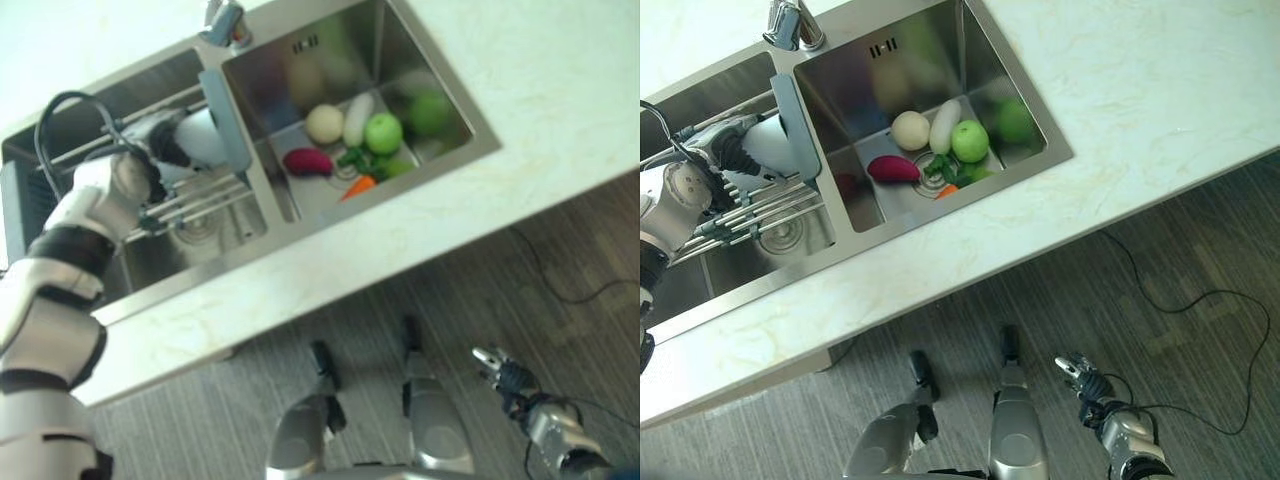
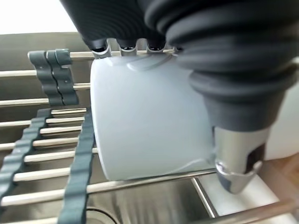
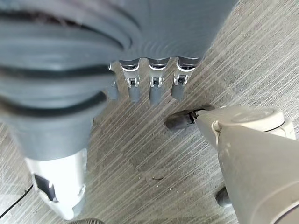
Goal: Place the dishes in the dishwasher.
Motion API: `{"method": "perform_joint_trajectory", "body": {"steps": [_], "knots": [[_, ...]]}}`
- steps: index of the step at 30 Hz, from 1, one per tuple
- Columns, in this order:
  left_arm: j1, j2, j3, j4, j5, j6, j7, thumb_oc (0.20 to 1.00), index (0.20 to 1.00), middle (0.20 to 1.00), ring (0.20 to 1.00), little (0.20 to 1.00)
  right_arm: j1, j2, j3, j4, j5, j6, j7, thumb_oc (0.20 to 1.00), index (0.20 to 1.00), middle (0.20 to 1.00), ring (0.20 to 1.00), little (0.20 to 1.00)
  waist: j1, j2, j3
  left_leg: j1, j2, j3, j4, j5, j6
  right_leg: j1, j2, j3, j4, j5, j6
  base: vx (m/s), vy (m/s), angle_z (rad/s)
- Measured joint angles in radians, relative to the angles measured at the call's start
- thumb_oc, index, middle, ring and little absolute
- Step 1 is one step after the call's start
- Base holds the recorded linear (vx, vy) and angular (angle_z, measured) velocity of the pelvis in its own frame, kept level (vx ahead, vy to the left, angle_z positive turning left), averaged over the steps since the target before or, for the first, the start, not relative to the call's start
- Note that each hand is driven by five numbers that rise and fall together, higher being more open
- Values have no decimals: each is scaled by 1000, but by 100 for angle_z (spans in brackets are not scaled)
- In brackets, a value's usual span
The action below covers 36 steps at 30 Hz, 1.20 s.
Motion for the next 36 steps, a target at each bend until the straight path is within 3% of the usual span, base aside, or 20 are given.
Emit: {"method": "perform_joint_trajectory", "body": {"steps": [21,22,23,24,36], "knots": [[-47,12,-39,30,14,5,-32,1000,1000,1000,1000,1000,-13,-2,38,-12,0,-2,2,1000,1000,1000,1000,1000,-3,0,0,-20,5,14,0,3,-4,-30,3,2,2,-1,-4,-12,-10,-2],[-49,12,-39,34,28,5,-32,875,875,875,875,875,-13,-2,38,-12,0,-2,2,1000,1000,1000,1000,1000,-3,0,0,-20,6,18,0,3,-5,-32,3,1,1,-1,-4,-25,-46,-10],[-53,11,-39,34,41,5,-33,875,875,875,875,875,-15,-3,38,-12,0,-2,1,1000,1000,1000,1000,1000,-3,0,0,-20,6,21,0,3,-5,-34,2,-1,2,-1,-4,-23,-32,-10],[-53,10,-39,35,47,14,-37,200,200,200,200,200,-21,-3,38,-12,0,-2,1,1000,1000,1000,1000,1000,-3,0,0,-20,6,24,0,3,-5,-37,0,-3,1,-1,-5,-22,-17,-9],[-73,27,-80,29,97,6,-69,200,200,200,200,200,-31,-5,36,-18,0,-1,0,1000,1000,1000,1000,1000,-8,5,-3,-15,1,26,0,6,0,-31,-6,-7,0,9,4,-2,2,-1]]}}
